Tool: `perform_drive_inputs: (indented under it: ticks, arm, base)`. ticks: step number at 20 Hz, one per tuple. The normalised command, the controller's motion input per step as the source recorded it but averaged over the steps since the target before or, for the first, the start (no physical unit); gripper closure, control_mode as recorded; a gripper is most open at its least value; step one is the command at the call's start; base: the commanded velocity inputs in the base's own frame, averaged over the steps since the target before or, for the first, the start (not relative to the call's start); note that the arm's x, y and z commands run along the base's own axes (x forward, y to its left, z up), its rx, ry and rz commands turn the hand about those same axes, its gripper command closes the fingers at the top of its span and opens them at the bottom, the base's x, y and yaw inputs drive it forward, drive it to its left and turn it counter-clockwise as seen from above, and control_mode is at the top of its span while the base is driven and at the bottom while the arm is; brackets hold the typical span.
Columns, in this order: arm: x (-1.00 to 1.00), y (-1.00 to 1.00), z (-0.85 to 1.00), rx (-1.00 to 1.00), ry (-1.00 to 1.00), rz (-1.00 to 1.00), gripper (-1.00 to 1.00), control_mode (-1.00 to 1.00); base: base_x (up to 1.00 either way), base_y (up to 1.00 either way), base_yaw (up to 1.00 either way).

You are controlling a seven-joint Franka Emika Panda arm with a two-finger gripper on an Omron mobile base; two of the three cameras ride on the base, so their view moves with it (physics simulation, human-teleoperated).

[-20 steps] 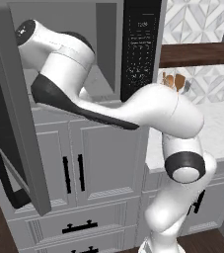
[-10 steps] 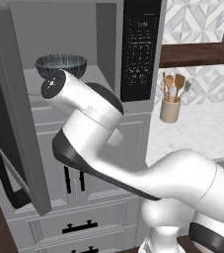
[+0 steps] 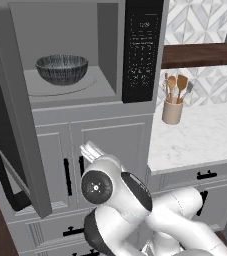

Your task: Open the microwave, place the bowl with waffle inside the microwave, then close the microwave door and turn it on.

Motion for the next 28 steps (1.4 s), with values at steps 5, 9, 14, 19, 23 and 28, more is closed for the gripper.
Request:
perform_drive_inputs:
  ticks: [5,9,14,19,23,28]
  arm:
    - [0.19,0.67,-0.91,-0.04,-0.2,0.11,-1.0,-1.0]
    - [0.19,1.0,-0.6,-0.08,-0.1,0.0,-1.0,-1.0]
    - [0.0,1.0,-0.58,-0.09,-0.11,0.0,-1.0,-1.0]
    - [-0.26,1.0,-0.02,-0.13,-0.19,0.0,-1.0,-1.0]
    - [-0.31,1.0,0.02,-0.09,-0.1,0.0,-1.0,-1.0]
    - [-0.06,1.0,0.0,-0.04,0.0,-0.01,-1.0,-1.0]
  base:
    - [0.0,0.0,0.0]
    - [0.0,0.0,0.0]
    - [0.0,0.0,0.0]
    - [0.0,0.0,0.0]
    - [0.0,0.0,0.0]
    - [0.0,0.0,0.0]
